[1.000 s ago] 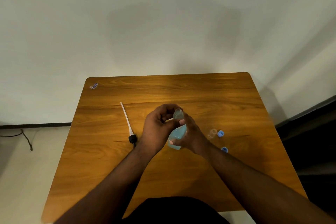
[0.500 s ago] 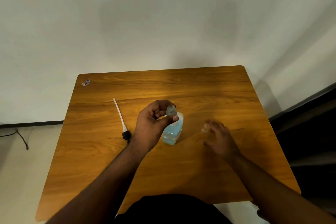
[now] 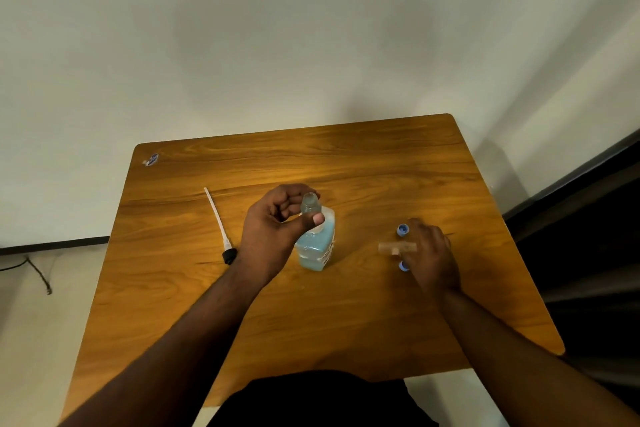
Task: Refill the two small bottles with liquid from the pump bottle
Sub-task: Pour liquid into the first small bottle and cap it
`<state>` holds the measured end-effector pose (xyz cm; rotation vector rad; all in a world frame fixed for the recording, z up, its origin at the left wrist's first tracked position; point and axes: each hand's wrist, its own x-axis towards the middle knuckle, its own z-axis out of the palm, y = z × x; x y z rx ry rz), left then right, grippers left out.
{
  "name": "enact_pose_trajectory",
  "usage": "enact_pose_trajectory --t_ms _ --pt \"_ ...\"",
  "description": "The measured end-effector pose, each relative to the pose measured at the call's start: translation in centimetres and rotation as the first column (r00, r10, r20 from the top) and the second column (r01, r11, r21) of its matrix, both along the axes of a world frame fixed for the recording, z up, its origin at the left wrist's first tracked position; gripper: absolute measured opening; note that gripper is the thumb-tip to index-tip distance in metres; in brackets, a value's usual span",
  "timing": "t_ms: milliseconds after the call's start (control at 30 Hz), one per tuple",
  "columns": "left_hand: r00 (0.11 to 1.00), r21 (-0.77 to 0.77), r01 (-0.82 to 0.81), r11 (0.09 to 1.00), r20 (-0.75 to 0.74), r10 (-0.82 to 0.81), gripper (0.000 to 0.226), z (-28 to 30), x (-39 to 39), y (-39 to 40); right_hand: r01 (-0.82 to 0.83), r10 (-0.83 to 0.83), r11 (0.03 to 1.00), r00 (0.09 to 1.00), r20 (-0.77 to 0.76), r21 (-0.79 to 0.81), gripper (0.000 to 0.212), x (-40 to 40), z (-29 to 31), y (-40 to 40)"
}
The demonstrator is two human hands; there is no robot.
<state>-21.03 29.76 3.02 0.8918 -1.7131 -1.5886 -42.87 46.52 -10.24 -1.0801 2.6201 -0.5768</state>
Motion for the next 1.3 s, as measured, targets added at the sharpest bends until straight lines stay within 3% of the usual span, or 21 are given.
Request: enact_pose_trajectory --t_ms 433,567,667,767,833,967,1033,1167,1300 --pt "1.000 0.018 0.000 1.000 0.011 0.000 0.033 0.1 -0.1 0.0 0.028 -0.045 0.986 0.994 0.099 0.166 0.044 1.7 -2.3 1.0" --pt "1.000 0.026 0.004 1.000 0.001 -0.004 0.033 0.0 -0.2 0.1 0.035 -0.052 0.991 0.990 0.128 0.127 0.043 1.8 -1.8 0.8" --pt "1.000 0.040 0.003 0.999 0.003 -0.003 0.034 0.1 -0.2 0.1 0.097 -0.086 0.995 0.973 0.216 -0.040 0.040 2.3 -0.1 -0.1" --pt "1.000 0.051 -0.006 0.999 0.013 0.005 0.034 0.1 -0.3 0.2 0.299 -0.160 0.935 0.833 0.529 -0.188 0.029 3.3 4.1 -2.2" --pt "1.000 0.049 -0.005 0.999 0.028 0.004 0.034 0.1 -0.3 0.2 0.387 -0.106 0.886 0.706 0.700 -0.257 0.024 4.1 7.5 -4.0" --pt "0.998 0.016 -0.012 1.000 0.056 0.011 0.033 0.1 -0.2 0.3 0.360 0.154 0.832 0.582 0.799 -0.422 0.035 6.1 14.0 -6.8" --pt "0.998 -0.003 -0.020 1.000 0.062 0.020 0.033 0.0 -0.1 0.3 0.249 0.297 0.827 0.568 0.768 -0.504 0.045 6.9 16.5 -7.7" --pt "0.998 -0.019 -0.012 1.000 0.058 0.013 0.036 0.0 -0.1 0.3 -0.046 0.435 0.791 0.742 0.509 -0.610 0.038 7.8 19.1 -8.7" --pt "0.999 -0.034 0.003 0.999 0.048 -0.002 0.038 0.0 0.0 0.3 -0.308 0.521 0.775 0.806 0.281 -0.552 0.035 8.1 19.8 -9.5"
